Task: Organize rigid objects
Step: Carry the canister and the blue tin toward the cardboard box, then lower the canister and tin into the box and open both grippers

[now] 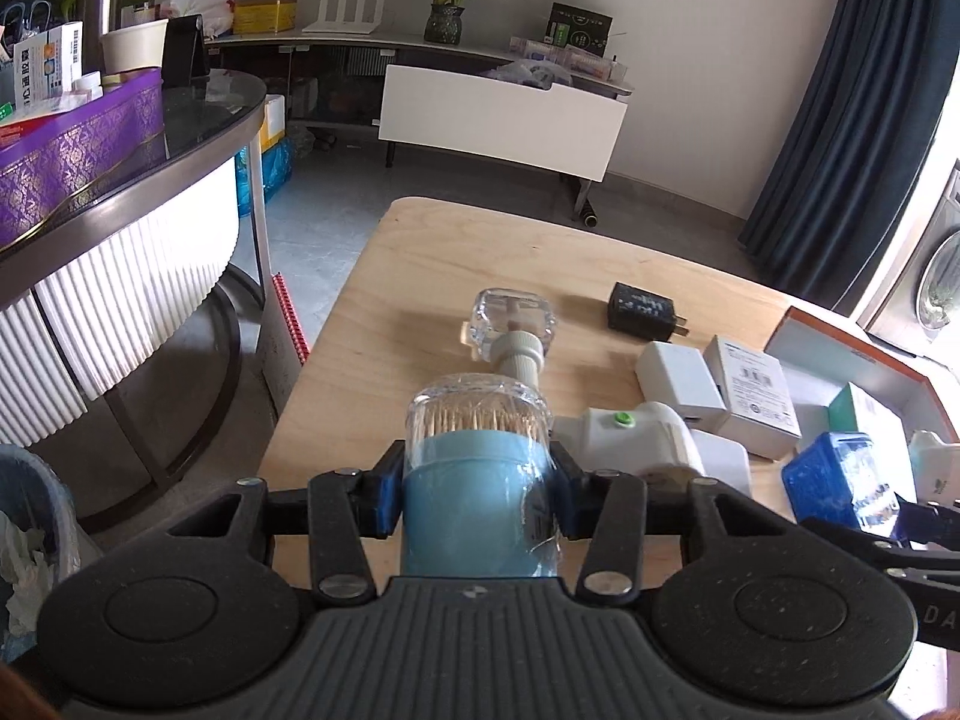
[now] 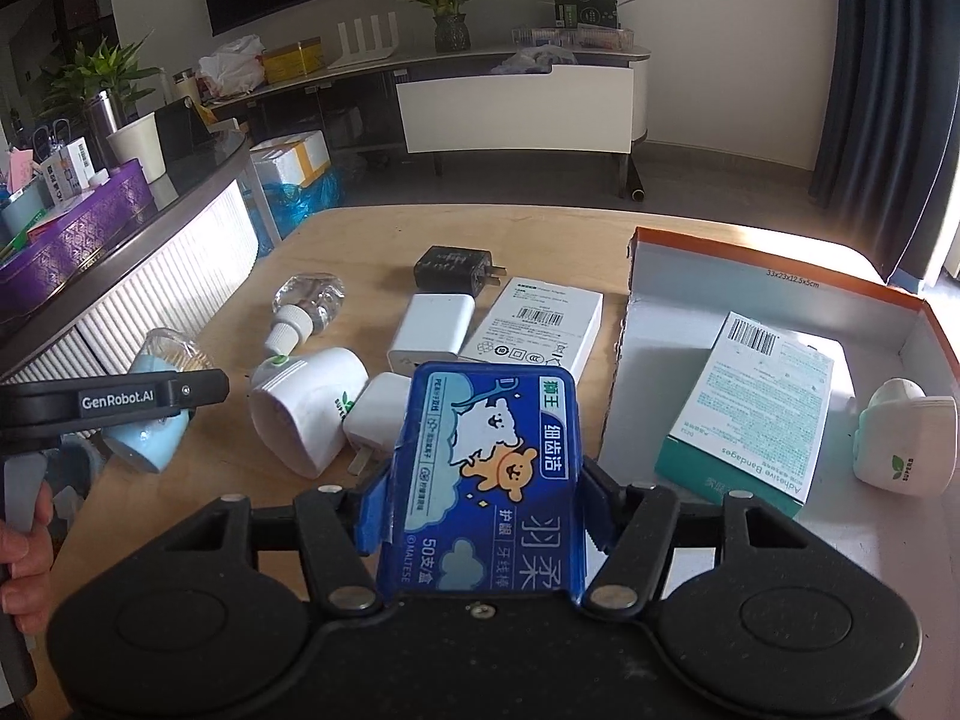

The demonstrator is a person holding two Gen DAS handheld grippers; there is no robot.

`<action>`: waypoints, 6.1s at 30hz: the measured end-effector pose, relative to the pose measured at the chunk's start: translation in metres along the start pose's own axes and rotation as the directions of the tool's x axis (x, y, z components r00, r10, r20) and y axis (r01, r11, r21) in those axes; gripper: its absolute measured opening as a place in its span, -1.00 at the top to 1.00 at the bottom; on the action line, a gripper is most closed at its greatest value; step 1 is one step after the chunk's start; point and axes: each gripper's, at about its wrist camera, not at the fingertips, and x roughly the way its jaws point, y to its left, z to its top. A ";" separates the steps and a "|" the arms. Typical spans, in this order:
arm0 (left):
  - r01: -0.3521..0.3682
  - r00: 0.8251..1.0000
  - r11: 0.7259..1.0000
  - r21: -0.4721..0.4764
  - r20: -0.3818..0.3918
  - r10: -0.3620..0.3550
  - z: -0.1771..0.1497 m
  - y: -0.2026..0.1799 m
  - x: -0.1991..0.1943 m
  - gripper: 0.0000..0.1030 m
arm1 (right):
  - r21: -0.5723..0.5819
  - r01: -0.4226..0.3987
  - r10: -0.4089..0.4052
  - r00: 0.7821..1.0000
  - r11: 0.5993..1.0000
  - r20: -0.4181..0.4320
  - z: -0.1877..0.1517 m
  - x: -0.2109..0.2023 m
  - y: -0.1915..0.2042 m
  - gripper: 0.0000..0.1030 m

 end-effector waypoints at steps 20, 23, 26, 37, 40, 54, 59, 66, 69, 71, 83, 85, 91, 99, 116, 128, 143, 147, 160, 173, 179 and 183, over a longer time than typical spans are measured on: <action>0.078 0.996 0.995 0.065 0.043 -0.081 -0.019 -0.055 -0.053 0.08 | 0.018 0.019 -0.020 0.997 1.000 0.068 -0.013 -0.060 -0.010 -0.44; 0.085 0.995 0.994 0.073 0.047 -0.089 -0.021 -0.060 -0.057 0.08 | 0.026 0.026 -0.027 0.997 0.999 0.076 -0.014 -0.066 -0.015 -0.44; 0.096 0.994 0.992 0.077 0.050 -0.100 -0.022 -0.065 -0.060 0.08 | 0.034 0.030 -0.032 0.996 0.999 0.086 -0.015 -0.072 -0.018 -0.44; 0.137 0.989 0.985 0.105 0.043 -0.142 -0.026 -0.086 -0.067 0.08 | 0.063 0.065 -0.071 0.992 0.996 0.104 -0.022 -0.090 -0.037 -0.44; 0.147 0.988 0.982 0.116 0.039 -0.152 -0.028 -0.092 -0.068 0.08 | 0.072 0.072 -0.079 0.991 0.995 0.105 -0.025 -0.094 -0.042 -0.44; 0.189 0.980 0.969 0.160 0.027 -0.196 -0.031 -0.116 -0.068 0.08 | 0.100 0.119 -0.131 0.983 0.988 0.130 -0.030 -0.113 -0.061 -0.44; 0.206 0.977 0.962 0.180 0.024 -0.213 -0.033 -0.125 -0.070 0.08 | 0.108 0.135 -0.149 0.980 0.985 0.131 -0.032 -0.119 -0.067 -0.44; 0.225 0.972 0.953 0.204 0.015 -0.233 -0.035 -0.135 -0.070 0.08 | 0.128 0.156 -0.174 0.974 0.979 0.142 -0.033 -0.126 -0.077 -0.44; 0.234 0.970 0.949 0.211 0.011 -0.242 -0.036 -0.140 -0.070 0.08 | 0.137 0.165 -0.184 0.972 0.977 0.146 -0.034 -0.129 -0.081 -0.44; 0.238 0.969 0.946 0.221 0.009 -0.246 -0.037 -0.144 -0.069 0.08 | 0.143 0.169 -0.190 0.971 0.975 0.148 -0.034 -0.131 -0.083 -0.44; 0.265 0.962 0.928 0.263 -0.010 -0.272 -0.041 -0.167 -0.065 0.08 | 0.187 0.191 -0.220 0.964 0.964 0.151 -0.041 -0.139 -0.102 -0.44; 0.269 0.961 0.925 0.270 -0.013 -0.275 -0.041 -0.170 -0.064 0.08 | 0.194 0.194 -0.224 0.963 0.962 0.151 -0.041 -0.139 -0.106 -0.44; 0.280 0.958 0.917 0.284 -0.019 -0.287 -0.043 -0.179 -0.062 0.08 | 0.207 0.202 -0.235 0.960 0.957 0.151 -0.042 -0.140 -0.112 -0.44; 0.289 0.955 0.909 0.299 -0.028 -0.295 -0.045 -0.187 -0.058 0.08 | 0.220 0.216 -0.252 0.956 0.951 0.148 -0.044 -0.140 -0.120 -0.44; 0.300 0.953 0.901 0.313 -0.057 -0.297 -0.047 -0.203 -0.043 0.08 | 0.226 0.238 -0.271 0.954 0.945 0.131 -0.043 -0.129 -0.130 -0.45; 0.304 0.952 0.901 0.311 -0.055 -0.302 -0.037 -0.213 -0.034 0.08 | 0.226 0.232 -0.265 0.956 0.946 0.127 -0.035 -0.119 -0.138 -0.45; 0.295 0.954 0.905 0.307 -0.046 -0.296 -0.018 -0.223 -0.019 0.08 | 0.212 0.224 -0.256 0.957 0.951 0.136 -0.013 -0.112 -0.152 -0.45; 0.295 0.954 0.905 0.306 -0.043 -0.296 -0.014 -0.224 -0.017 0.08 | 0.206 0.219 -0.249 0.959 0.954 0.137 -0.005 -0.107 -0.155 -0.45; 0.297 0.954 0.904 0.308 -0.054 -0.295 0.000 -0.230 -0.002 0.08 | 0.187 0.195 -0.219 0.969 0.963 0.118 0.021 -0.084 -0.167 -0.45; 0.315 0.949 0.900 0.300 -0.080 -0.306 0.012 -0.238 0.021 0.08 | 0.194 0.222 -0.248 0.961 0.955 0.120 0.046 -0.052 -0.181 -0.48; 0.332 0.943 0.895 0.298 -0.098 -0.317 0.012 -0.244 0.029 0.08 | 0.231 0.232 -0.276 0.944 0.945 0.179 0.043 -0.068 -0.190 -0.51; 0.351 0.936 0.888 0.297 -0.110 -0.333 0.012 -0.254 0.035 0.08 | 0.264 0.236 -0.293 0.935 0.935 0.200 0.037 -0.083 -0.196 -0.52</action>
